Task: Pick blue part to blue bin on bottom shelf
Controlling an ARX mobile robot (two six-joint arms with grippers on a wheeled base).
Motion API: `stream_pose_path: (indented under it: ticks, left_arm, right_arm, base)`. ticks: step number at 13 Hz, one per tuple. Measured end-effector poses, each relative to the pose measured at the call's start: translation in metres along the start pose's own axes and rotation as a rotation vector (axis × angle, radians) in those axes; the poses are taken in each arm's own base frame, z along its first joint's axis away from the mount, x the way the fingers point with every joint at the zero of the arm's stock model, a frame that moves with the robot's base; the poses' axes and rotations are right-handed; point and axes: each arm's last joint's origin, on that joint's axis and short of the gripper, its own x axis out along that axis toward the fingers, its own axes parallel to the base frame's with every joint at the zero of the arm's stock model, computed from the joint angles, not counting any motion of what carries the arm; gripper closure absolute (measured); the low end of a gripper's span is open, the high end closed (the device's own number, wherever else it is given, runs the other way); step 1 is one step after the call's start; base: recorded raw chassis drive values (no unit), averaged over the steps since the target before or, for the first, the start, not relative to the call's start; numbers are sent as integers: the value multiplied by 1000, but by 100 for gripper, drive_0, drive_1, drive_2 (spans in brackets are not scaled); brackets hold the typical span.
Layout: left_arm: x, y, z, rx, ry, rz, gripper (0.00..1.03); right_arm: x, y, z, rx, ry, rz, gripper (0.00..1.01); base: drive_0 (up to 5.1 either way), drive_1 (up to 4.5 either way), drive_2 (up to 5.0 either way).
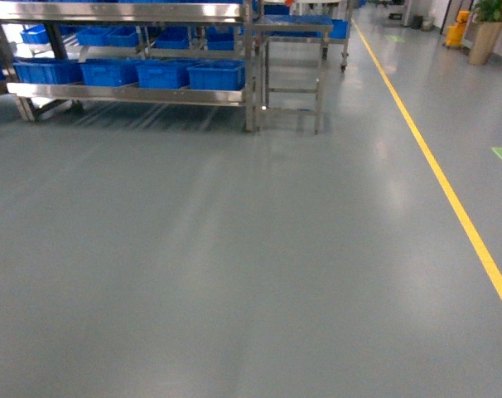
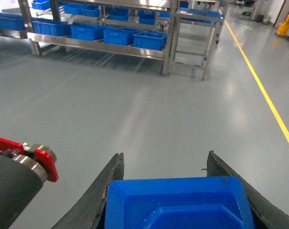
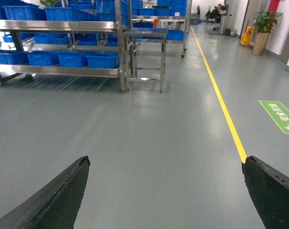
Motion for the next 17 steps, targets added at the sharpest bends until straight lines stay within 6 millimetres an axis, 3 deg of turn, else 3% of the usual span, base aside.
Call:
stream_pose_path:
  ticks: [10, 17]
  left_arm:
    - [0, -1, 0, 3, 4, -5, 60]
    - [0, 0, 0, 0, 0, -1, 60]
  right_arm:
    - [0, 0, 0, 0, 0, 0, 3]
    - [0, 0, 0, 0, 0, 0, 3]
  base:
    - [-114, -114, -114]
    - [-5, 416, -427]
